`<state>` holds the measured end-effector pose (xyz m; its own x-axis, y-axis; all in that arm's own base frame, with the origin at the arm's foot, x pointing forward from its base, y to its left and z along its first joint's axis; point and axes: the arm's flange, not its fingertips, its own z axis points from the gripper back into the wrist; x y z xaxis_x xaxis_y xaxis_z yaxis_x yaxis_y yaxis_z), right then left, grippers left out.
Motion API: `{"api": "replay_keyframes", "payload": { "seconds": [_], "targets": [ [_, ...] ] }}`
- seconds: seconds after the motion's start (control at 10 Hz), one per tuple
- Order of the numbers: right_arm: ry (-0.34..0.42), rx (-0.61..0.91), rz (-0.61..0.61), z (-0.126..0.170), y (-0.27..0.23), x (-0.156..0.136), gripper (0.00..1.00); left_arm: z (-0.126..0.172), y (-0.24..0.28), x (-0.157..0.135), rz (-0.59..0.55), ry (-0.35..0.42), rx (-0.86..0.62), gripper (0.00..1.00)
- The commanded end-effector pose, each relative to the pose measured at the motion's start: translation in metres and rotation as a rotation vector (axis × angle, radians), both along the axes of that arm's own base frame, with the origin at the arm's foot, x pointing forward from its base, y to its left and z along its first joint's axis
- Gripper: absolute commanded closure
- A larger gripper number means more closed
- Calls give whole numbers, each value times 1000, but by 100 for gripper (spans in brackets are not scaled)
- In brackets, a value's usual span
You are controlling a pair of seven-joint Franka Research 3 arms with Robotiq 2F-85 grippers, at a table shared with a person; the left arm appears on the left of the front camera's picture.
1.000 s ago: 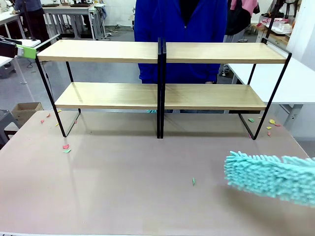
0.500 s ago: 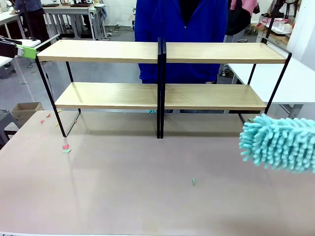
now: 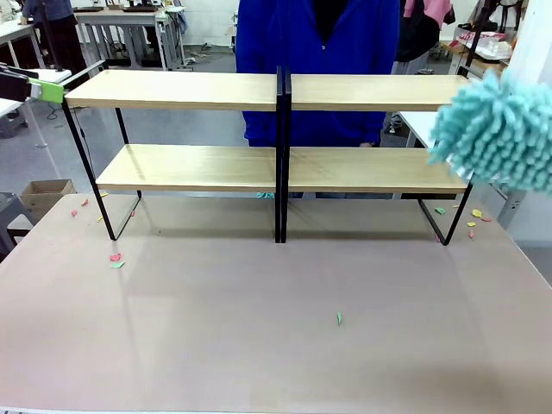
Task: Clean the shelves.
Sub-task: Clean another randomly selected level of the Shelf with the Duster.
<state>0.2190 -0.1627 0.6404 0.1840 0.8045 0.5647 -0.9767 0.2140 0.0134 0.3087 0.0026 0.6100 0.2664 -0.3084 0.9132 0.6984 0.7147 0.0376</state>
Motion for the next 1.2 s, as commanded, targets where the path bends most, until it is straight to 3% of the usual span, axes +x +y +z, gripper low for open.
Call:
{"api": "replay_keyframes", "payload": {
  "seconds": [0.0,0.1,1.1],
  "targets": [
    [19,68,-191,-3,5,20,87,-6,-3,-5,17,2,4,0],
    [0,0,0,0,0,0,87,-6,-3,-5,17,2,4,0],
    [0,0,0,0,0,0,87,-6,-3,-5,17,2,4,0]
  ]
}}
